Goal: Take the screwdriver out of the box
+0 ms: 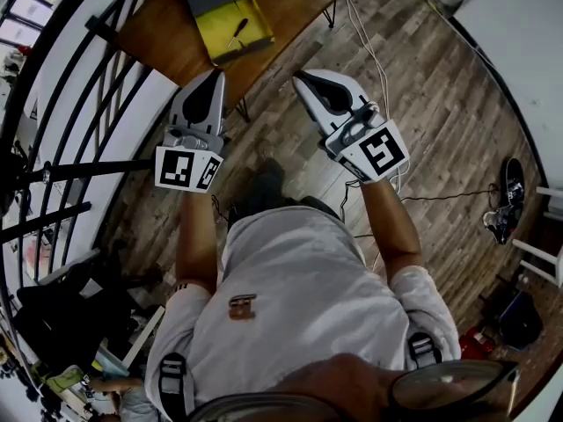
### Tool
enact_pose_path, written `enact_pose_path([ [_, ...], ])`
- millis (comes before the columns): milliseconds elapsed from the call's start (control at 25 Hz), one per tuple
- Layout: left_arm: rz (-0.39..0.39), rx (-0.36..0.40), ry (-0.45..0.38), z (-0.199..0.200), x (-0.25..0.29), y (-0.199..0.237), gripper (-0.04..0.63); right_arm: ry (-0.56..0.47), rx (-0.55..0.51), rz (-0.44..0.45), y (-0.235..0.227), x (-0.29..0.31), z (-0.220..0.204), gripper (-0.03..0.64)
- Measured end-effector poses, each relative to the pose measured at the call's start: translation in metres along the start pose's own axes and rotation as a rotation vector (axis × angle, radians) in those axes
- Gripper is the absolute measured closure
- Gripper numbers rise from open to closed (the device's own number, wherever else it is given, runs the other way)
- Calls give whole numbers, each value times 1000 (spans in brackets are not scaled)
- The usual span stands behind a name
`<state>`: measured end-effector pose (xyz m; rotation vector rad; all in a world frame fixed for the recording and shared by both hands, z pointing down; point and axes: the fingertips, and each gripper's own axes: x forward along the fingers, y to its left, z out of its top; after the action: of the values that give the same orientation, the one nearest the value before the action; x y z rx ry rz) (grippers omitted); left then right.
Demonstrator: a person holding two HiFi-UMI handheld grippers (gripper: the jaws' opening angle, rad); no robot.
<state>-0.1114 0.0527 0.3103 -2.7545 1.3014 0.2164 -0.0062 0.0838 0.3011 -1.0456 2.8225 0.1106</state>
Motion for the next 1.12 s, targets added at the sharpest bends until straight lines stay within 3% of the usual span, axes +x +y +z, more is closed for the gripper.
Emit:
enact_pose_path([
  [640, -27, -28, 92, -64, 116, 140, 577, 77, -6, -23, -115, 153, -37, 584],
  [1120, -68, -24, 239, -120, 176, 178, 577, 172, 6, -25, -173, 197, -78, 584],
])
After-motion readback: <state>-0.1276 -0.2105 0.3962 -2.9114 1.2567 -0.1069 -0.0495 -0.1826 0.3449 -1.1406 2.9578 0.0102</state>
